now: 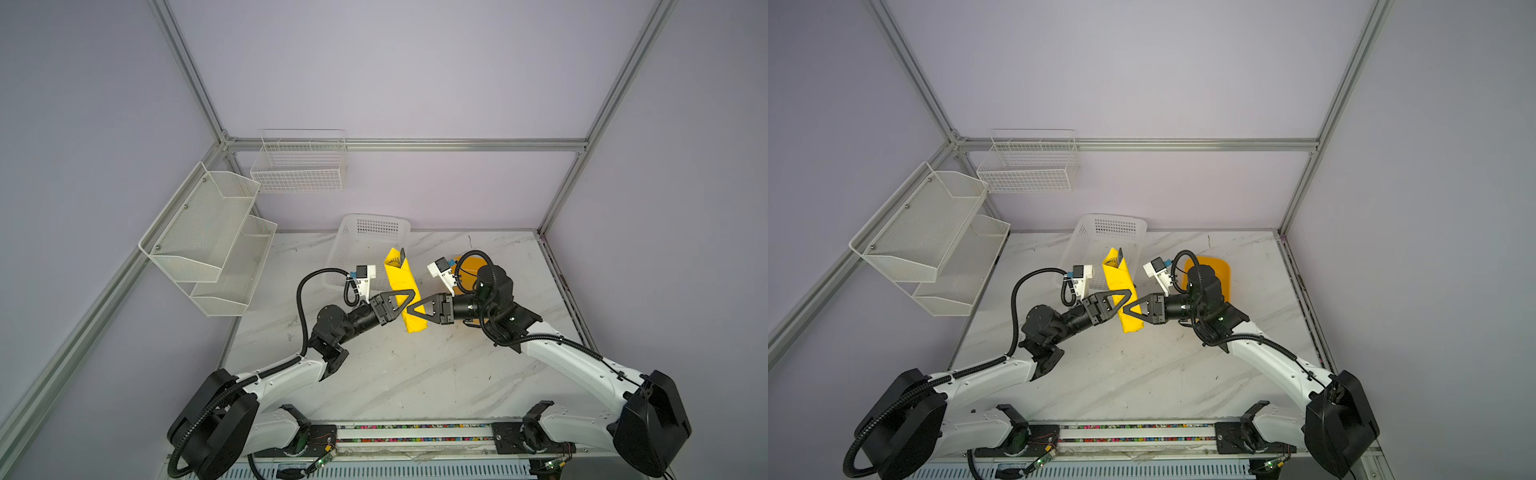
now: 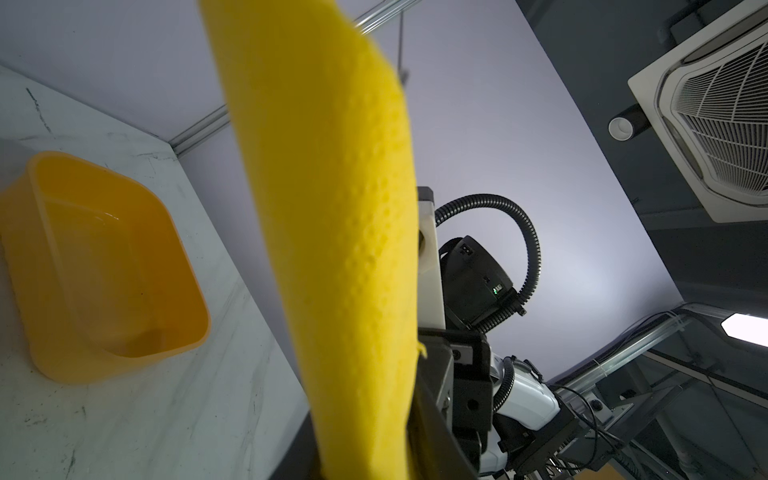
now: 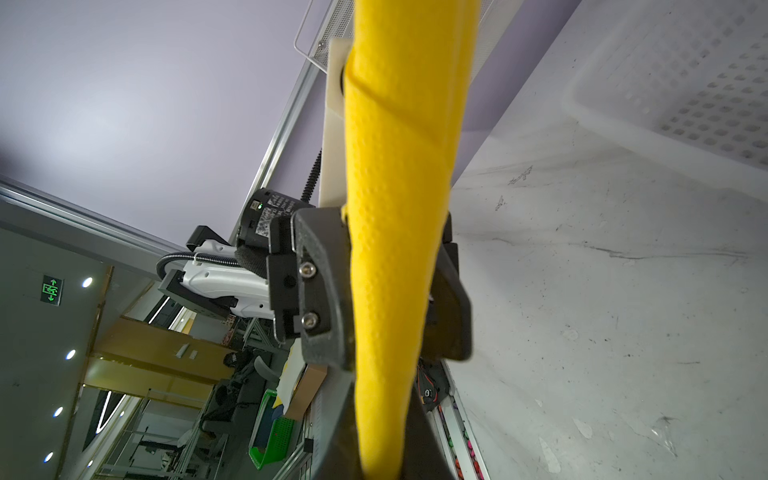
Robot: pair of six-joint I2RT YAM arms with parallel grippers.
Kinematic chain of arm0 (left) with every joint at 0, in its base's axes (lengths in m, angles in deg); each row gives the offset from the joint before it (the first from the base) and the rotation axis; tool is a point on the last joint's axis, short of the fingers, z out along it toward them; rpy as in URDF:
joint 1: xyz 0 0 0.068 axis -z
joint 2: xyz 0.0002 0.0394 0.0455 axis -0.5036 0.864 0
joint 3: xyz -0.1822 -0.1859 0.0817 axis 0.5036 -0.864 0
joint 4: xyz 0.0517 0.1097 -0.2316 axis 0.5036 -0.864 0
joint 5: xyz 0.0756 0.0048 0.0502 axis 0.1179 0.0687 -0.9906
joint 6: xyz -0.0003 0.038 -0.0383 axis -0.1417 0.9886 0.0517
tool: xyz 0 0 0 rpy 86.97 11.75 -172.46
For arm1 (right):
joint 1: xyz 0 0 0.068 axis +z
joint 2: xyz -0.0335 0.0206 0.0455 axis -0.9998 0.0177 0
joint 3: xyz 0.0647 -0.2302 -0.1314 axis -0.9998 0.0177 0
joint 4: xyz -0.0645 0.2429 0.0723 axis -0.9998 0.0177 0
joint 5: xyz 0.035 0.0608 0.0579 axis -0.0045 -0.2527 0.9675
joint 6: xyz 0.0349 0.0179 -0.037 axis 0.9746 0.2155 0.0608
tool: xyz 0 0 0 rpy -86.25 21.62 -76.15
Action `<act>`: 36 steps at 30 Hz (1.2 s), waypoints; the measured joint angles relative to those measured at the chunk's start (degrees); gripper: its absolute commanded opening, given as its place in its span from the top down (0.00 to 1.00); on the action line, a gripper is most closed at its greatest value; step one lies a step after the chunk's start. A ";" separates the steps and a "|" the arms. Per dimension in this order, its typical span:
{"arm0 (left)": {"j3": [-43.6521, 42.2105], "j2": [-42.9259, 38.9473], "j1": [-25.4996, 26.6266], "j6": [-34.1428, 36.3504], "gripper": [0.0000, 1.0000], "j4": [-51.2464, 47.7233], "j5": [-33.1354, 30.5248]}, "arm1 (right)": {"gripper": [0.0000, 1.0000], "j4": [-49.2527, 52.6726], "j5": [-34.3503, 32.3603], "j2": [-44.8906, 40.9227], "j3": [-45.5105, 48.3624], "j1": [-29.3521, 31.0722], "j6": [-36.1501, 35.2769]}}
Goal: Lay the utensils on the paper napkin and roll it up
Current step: 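Hold the wrapped bundle upright with both grippers, then open the right gripper and draw it back while the left gripper holds the bundle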
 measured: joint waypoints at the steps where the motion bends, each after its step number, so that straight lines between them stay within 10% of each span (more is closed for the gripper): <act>1: 0.00 0.13 0.00 0.00 0.74 0.20 0.02 | 0.92 0.00 0.00 -0.02 0.15 0.00 0.00; 16: 0.00 0.37 0.00 -0.42 0.90 0.52 0.09 | 0.88 -0.24 -0.11 -0.02 0.63 -0.02 0.00; 36: 0.00 -2.08 -1.49 1.62 0.92 -6.19 -0.79 | 0.59 2.71 -8.28 -6.21 0.72 -4.42 -1.27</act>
